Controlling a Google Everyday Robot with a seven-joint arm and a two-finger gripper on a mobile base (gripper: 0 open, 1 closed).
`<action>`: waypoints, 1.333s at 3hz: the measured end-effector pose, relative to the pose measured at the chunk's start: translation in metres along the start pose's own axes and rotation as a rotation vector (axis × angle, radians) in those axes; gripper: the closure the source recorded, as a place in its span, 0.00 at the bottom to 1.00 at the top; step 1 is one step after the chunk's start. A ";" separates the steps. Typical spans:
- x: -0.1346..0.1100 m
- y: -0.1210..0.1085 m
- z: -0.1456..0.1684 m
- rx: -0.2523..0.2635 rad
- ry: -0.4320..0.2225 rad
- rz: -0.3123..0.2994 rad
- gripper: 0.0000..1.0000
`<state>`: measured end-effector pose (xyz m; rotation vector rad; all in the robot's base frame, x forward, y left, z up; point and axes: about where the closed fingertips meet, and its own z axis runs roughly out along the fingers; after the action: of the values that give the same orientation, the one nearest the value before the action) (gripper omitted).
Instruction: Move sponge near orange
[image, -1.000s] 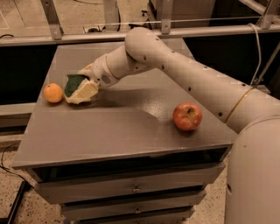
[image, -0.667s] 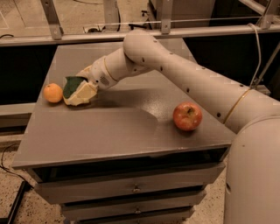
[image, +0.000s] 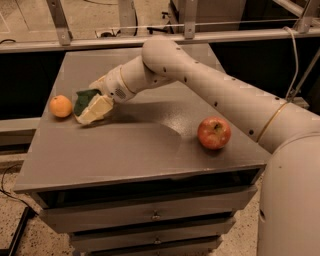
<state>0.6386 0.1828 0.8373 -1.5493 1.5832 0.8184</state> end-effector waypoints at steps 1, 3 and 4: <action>0.000 0.000 0.000 0.000 0.000 0.000 0.00; 0.010 -0.034 -0.096 0.187 -0.010 -0.022 0.00; 0.016 -0.061 -0.184 0.357 -0.029 -0.056 0.00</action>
Offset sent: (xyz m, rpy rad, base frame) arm 0.0248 -0.0658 0.0363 0.0550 -0.0597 -0.1133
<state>0.6842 0.0129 0.9202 -1.3105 1.5592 0.4917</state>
